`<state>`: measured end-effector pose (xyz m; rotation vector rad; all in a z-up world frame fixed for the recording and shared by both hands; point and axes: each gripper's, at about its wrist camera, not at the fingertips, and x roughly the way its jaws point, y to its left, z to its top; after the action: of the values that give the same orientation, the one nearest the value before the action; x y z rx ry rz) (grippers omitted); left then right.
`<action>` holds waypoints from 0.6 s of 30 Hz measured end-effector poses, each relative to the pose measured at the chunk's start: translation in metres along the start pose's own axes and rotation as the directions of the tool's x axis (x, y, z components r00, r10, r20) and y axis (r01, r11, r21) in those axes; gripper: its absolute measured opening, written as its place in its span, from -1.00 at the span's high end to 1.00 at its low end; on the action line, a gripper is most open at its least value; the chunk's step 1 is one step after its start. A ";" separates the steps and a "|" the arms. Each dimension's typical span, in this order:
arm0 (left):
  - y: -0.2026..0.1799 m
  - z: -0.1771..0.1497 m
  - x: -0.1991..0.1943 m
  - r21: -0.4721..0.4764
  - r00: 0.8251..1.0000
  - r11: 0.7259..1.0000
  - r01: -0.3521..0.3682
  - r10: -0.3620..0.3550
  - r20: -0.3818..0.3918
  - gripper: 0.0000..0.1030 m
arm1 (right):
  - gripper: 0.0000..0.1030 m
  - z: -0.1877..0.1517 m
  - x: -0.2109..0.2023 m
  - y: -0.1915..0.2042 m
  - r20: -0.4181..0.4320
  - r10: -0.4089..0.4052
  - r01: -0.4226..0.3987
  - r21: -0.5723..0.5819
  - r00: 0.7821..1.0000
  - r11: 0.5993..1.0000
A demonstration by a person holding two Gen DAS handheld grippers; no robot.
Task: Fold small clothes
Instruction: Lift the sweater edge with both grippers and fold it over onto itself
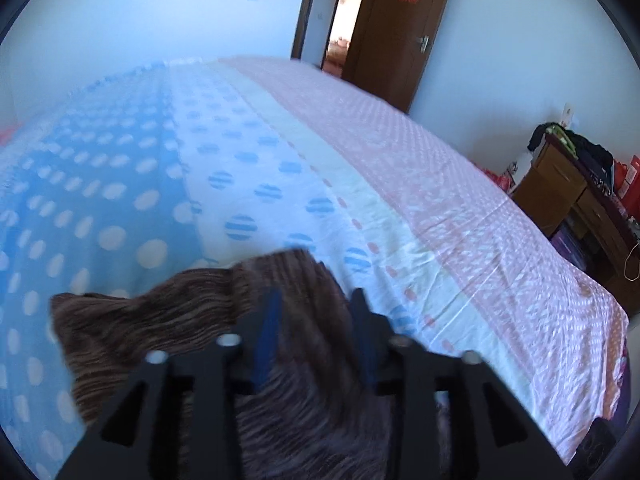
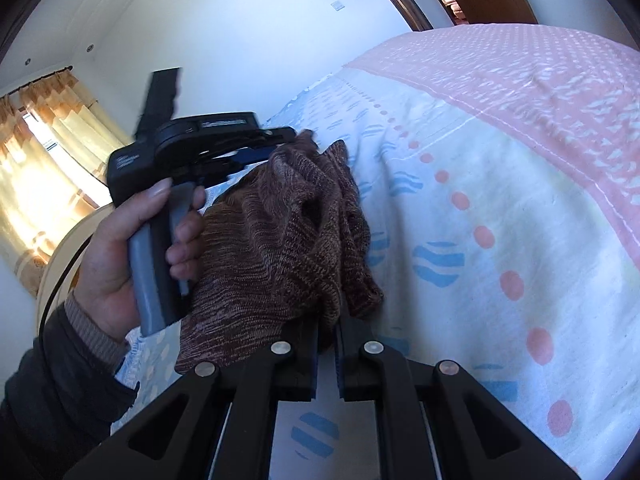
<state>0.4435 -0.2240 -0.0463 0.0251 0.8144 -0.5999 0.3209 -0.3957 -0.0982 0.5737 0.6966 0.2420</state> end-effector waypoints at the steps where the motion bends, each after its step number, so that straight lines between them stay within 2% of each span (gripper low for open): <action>1: 0.003 -0.005 -0.012 0.003 1.000 1.000 -0.007 0.007 0.030 -0.33 | 0.83 0.000 0.000 -0.003 0.002 0.007 -0.007 0.011 1.000 1.000; 3: 0.009 -0.019 -0.041 0.009 0.994 0.999 -0.047 0.046 0.098 -0.54 | 0.80 -0.003 -0.002 -0.012 0.013 0.028 -0.028 0.043 1.000 0.999; 5: 0.013 -0.038 -0.061 0.043 0.991 0.997 -0.060 0.054 0.126 -0.57 | 0.68 -0.004 -0.011 -0.016 0.048 0.025 -0.028 0.060 0.999 0.998; 7: 0.017 -0.061 -0.074 0.081 0.983 0.987 -0.142 0.131 0.125 -0.58 | 0.09 -0.003 -0.026 -0.014 0.118 -0.050 0.043 0.058 0.992 0.997; 8: 0.019 -0.075 -0.078 0.098 0.978 0.979 -0.179 0.166 0.126 -0.58 | 0.07 -0.001 -0.034 -0.010 0.155 -0.097 0.091 0.047 0.983 0.995; 10: 0.022 -0.100 -0.078 0.128 0.971 0.965 -0.229 0.218 0.098 -0.58 | 0.07 0.006 -0.048 0.001 0.218 -0.155 0.158 0.001 0.964 0.987; 11: 0.024 -0.110 -0.075 0.136 0.970 0.962 -0.237 0.228 0.081 -0.58 | 0.07 0.012 -0.050 0.008 0.229 -0.156 0.167 -0.031 0.961 0.985; 13: 0.031 -0.125 -0.067 0.126 0.967 0.959 -0.254 0.249 0.053 -0.58 | 0.07 0.026 -0.043 0.023 0.202 -0.143 0.166 -0.102 0.969 0.981; 15: 0.044 -0.130 -0.062 0.062 0.977 0.976 -0.211 0.209 0.027 -0.60 | 0.12 0.049 -0.020 0.042 0.123 -0.097 0.117 -0.174 0.988 0.978; 16: 0.049 -0.130 -0.062 0.037 0.980 0.980 -0.197 0.196 0.022 -0.72 | 0.20 0.056 -0.011 0.047 0.107 -0.095 0.114 -0.196 0.990 0.974; 17: 0.056 -0.129 -0.062 0.002 0.982 0.982 -0.189 0.189 0.019 -0.78 | 0.25 0.068 0.005 0.056 0.083 -0.119 0.135 -0.240 0.989 0.961; 18: 0.062 -0.129 -0.062 -0.024 0.984 0.984 -0.179 0.179 0.012 -0.88 | 0.37 0.076 0.020 0.061 0.066 -0.147 0.159 -0.261 0.987 0.952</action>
<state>0.3553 -0.1107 -0.1058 0.0722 0.7953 -0.4206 0.3848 -0.3699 -0.0264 0.2656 0.6484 0.1732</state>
